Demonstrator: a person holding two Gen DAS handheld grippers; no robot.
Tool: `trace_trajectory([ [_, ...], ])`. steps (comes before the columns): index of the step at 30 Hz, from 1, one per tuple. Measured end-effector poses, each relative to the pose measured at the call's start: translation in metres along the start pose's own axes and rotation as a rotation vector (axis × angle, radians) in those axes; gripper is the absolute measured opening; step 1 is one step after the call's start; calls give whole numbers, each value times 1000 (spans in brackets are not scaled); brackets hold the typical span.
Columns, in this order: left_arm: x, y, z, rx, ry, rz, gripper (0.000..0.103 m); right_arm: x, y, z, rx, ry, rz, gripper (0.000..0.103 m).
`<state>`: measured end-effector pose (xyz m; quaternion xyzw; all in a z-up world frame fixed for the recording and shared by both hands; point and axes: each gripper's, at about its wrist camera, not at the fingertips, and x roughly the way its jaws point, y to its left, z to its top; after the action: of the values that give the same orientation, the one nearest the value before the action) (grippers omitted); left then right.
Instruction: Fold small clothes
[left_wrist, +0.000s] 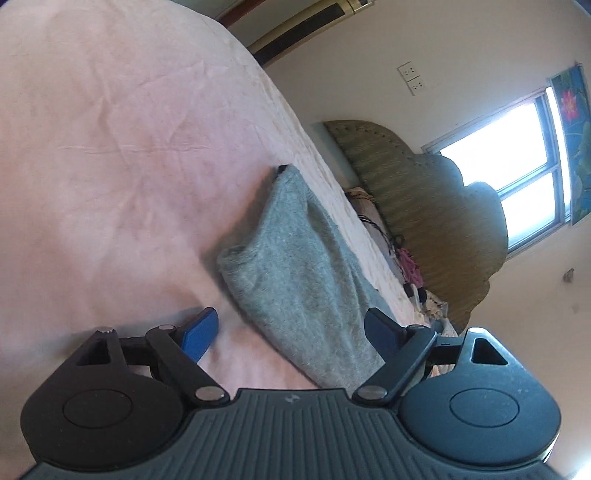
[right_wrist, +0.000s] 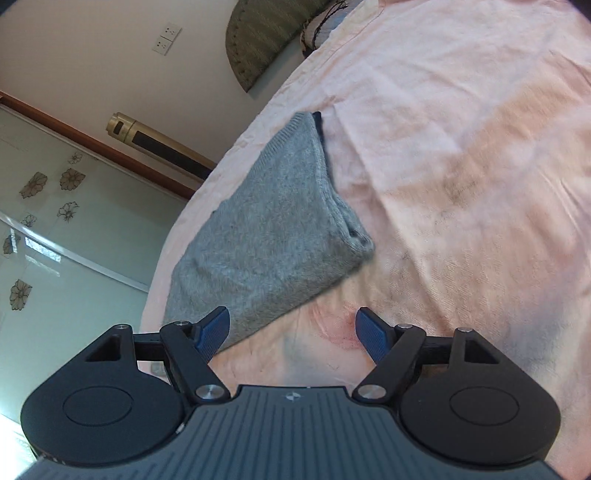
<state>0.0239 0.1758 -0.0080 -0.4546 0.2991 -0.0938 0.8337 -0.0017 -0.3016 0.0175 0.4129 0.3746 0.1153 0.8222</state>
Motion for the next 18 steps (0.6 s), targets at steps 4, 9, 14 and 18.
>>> trace_trajectory([
  [4,34,-14,7,-3,-42,-1,87,24,4,11,72,-156,-15,80],
  [9,61,-29,3,102,-14,152,12,61,21,22,22,-193,-62,58],
  [14,52,-36,7,144,-4,185,6,73,7,30,73,-125,-76,11],
  [18,21,-58,11,190,-28,97,5,57,26,34,10,-120,-43,11],
])
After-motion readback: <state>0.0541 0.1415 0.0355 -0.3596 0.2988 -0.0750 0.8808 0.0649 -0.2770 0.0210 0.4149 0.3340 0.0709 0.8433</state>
